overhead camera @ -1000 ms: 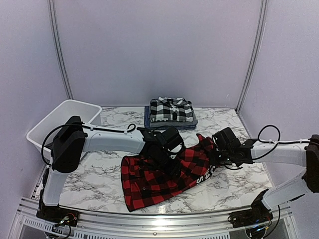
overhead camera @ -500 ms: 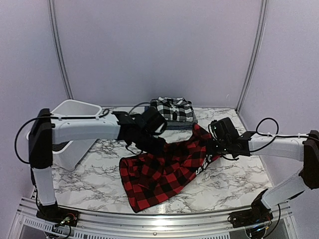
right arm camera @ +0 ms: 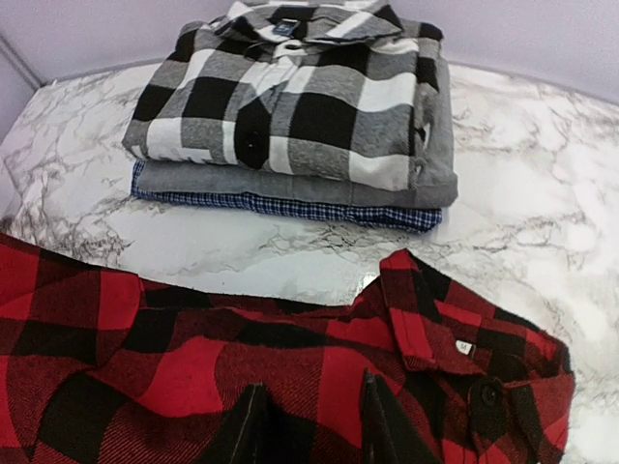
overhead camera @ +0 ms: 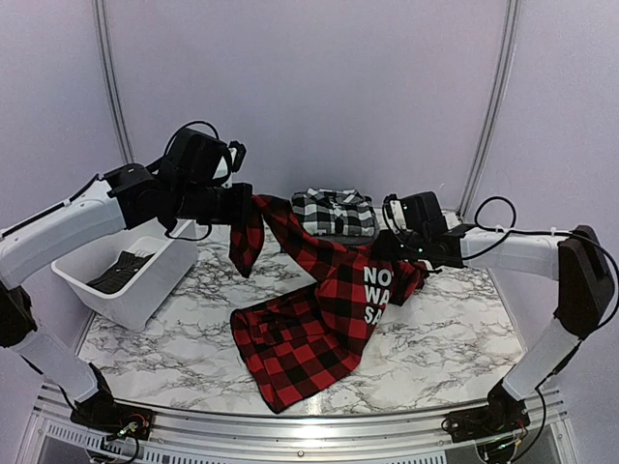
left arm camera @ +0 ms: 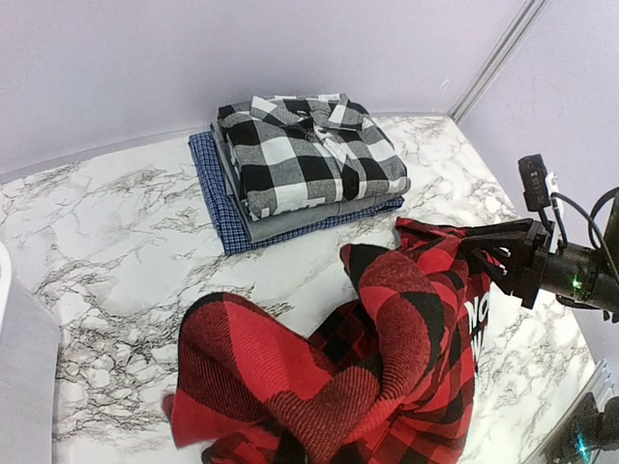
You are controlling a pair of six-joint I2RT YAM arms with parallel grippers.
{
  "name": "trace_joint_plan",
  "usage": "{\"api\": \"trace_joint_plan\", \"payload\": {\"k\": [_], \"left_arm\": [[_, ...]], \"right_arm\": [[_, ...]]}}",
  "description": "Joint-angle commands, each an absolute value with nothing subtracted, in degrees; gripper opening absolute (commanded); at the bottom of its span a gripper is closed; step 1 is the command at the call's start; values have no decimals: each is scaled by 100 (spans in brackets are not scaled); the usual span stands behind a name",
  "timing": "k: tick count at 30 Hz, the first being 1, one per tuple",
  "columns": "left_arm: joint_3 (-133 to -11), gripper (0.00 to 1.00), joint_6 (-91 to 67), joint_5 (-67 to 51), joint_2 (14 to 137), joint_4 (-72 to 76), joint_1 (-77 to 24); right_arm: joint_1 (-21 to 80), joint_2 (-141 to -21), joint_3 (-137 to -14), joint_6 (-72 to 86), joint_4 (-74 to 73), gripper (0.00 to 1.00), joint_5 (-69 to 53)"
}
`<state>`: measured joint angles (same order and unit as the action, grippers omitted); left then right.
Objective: Fold and stack the long sleeve shirts
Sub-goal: Flatten out the crumpled shirt at the center of the board.
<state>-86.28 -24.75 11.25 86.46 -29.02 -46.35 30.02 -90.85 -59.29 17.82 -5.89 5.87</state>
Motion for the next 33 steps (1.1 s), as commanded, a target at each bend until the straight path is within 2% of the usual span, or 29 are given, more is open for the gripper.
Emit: {"api": "trace_joint_plan", "payload": {"k": [1, 6, 13, 17, 23, 33], "left_arm": [[-8748, 0, -2353, 600, 8529, -2966, -4517], [-8848, 0, -2067, -1077, 8733, -2693, -4534], [-8705, 0, -2044, -2172, 8779, -2146, -4583], [-8754, 0, -1942, -2992, 8969, -1905, -4728], [-8964, 0, -1784, -3156, 9455, -1824, -5079], [-9490, 0, -1987, -3728, 10170, -1433, -5249]], "right_arm": [[3160, -9054, -6288, 1601, -534, 36, 271], [3470, -8551, -6371, 1661, -715, 62, 441], [3676, -7614, -5905, 1583, -516, 85, 197], [3834, -7252, -5668, 1916, -218, 89, -228], [4042, -6920, -5509, 2154, 457, 90, -801], [4515, -6270, -4769, 2008, 826, 90, -793]]}}
